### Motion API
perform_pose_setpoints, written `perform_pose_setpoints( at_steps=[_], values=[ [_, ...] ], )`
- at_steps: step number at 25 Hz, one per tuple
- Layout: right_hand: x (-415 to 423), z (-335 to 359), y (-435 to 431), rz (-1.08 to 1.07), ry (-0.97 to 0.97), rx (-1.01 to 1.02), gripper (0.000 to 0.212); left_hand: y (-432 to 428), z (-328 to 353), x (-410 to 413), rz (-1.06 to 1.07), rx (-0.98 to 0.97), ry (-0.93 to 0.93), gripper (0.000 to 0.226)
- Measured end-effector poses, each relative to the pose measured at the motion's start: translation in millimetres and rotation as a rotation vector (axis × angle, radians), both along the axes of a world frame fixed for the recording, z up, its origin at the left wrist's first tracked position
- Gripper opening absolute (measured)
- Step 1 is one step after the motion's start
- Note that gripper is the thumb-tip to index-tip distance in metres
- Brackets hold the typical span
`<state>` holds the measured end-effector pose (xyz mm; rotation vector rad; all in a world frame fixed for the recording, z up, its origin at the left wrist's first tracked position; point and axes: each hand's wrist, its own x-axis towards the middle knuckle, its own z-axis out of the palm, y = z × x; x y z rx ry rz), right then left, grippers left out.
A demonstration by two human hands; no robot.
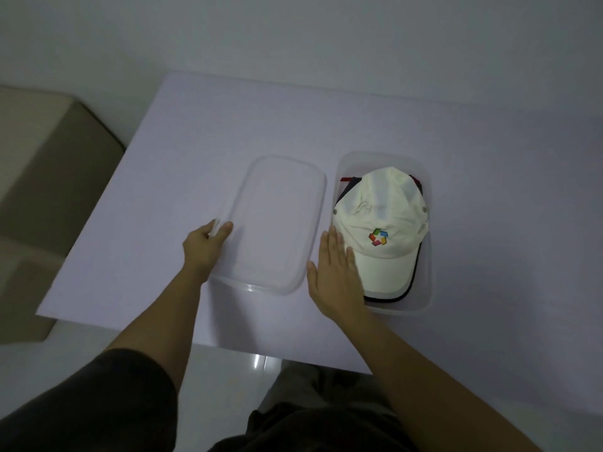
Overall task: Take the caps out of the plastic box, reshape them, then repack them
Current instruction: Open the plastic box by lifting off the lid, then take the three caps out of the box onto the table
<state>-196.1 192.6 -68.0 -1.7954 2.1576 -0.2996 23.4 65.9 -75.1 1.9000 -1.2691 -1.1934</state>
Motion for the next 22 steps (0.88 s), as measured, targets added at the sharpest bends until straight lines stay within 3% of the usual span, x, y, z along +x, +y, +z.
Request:
perform_pose_setpoints(
  at_steps=[8, 16, 19, 22],
  values=[
    [-1.4, 0.6, 0.3, 0.016, 0.007, 0.020, 0.077, 11.4, -23.6, -9.6, 0.071, -0.070, -0.278, 0.061],
    [-5.4, 4.1, 1.0, 0.023, -0.104, 0.011, 0.079, 16.4, -35.3, -18.1, 0.073, -0.131, -0.482, 0.047],
    [-14.0, 13.1, -1.5, -0.082, -0.242, -0.168, 0.071, 14.5, -35.5, -15.7, 0.066, -0.118, -0.501, 0.049],
    [-48.5, 23.1, -12.1, -0.322, -0.230, -0.437, 0.052, 15.0, -29.7, -25.0, 0.117, -0.065, -0.650, 0.058]
  ],
)
